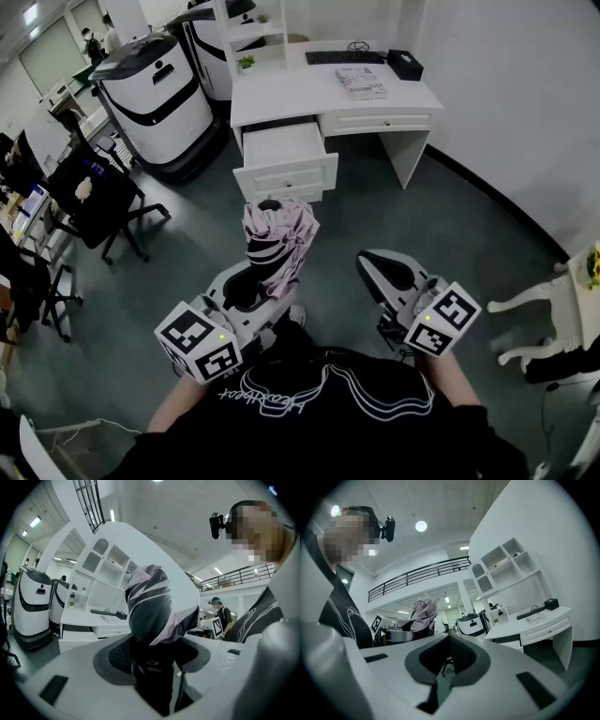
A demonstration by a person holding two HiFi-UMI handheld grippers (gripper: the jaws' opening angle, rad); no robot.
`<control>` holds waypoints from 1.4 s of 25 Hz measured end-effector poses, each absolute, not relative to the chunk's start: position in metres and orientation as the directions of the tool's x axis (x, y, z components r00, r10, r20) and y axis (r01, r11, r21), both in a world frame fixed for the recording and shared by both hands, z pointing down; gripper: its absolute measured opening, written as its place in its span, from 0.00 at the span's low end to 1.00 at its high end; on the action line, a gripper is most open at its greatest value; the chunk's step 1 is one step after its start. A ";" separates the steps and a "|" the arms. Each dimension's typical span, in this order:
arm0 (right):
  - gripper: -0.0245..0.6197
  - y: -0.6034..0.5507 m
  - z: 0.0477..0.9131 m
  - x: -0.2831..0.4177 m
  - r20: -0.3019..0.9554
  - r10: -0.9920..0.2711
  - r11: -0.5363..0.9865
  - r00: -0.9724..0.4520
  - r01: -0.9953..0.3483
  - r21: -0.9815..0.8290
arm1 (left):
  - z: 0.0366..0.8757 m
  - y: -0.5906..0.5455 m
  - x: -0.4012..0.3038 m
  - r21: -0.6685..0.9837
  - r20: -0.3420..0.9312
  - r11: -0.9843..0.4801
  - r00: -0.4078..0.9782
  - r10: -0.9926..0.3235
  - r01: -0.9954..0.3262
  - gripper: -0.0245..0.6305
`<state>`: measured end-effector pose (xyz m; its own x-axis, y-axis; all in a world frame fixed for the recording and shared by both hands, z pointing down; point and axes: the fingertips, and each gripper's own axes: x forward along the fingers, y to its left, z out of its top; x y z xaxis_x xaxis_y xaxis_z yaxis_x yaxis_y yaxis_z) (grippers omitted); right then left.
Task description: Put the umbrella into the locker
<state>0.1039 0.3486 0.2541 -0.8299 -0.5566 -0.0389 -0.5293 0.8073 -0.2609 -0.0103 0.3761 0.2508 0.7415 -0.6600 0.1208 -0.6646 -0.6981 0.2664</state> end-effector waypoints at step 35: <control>0.04 0.162 0.310 0.103 0.075 -0.655 0.688 -0.752 -0.635 -0.351 | 0.315 0.175 -0.012 0.350 0.221 -0.725 0.804 -0.552 -0.594 0.39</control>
<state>0.1027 0.1624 0.3096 -0.7518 -0.6550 0.0754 -0.6349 0.6883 -0.3510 -0.0125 0.1747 0.3149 0.8041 -0.5518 0.2213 -0.5936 -0.7247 0.3499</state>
